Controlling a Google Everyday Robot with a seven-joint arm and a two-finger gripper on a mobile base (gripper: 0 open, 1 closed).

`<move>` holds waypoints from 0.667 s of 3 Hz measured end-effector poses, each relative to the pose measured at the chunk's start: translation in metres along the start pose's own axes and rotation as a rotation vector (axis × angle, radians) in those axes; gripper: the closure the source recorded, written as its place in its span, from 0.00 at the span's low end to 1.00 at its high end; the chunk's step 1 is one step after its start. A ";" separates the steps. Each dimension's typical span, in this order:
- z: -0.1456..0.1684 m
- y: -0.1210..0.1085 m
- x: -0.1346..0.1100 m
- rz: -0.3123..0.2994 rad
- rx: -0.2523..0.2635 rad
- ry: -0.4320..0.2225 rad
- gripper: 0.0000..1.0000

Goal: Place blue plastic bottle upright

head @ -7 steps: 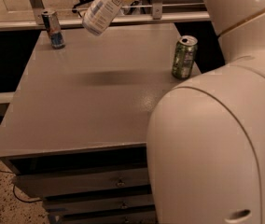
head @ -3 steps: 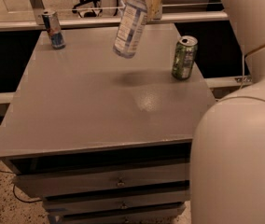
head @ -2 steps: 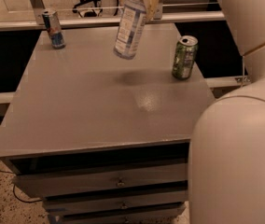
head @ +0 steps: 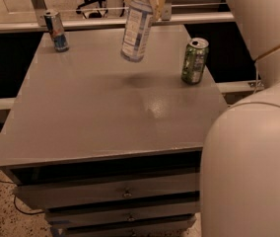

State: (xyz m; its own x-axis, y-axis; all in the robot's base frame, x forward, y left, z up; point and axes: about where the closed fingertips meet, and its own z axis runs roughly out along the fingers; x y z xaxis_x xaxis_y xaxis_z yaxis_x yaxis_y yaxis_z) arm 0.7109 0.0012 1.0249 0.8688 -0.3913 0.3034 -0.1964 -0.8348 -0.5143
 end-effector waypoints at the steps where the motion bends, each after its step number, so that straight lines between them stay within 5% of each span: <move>1: 0.012 -0.003 -0.004 -0.172 -0.002 0.017 1.00; 2: 0.020 -0.003 -0.010 -0.334 -0.003 0.030 1.00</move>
Offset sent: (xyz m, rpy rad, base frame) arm -0.0147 0.0217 -0.0333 -0.3071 -0.3042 0.4945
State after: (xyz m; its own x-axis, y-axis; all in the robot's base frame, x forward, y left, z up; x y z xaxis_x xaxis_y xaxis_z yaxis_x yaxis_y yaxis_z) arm 0.7114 0.0155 1.0072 0.8715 -0.1075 0.4785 0.0953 -0.9200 -0.3803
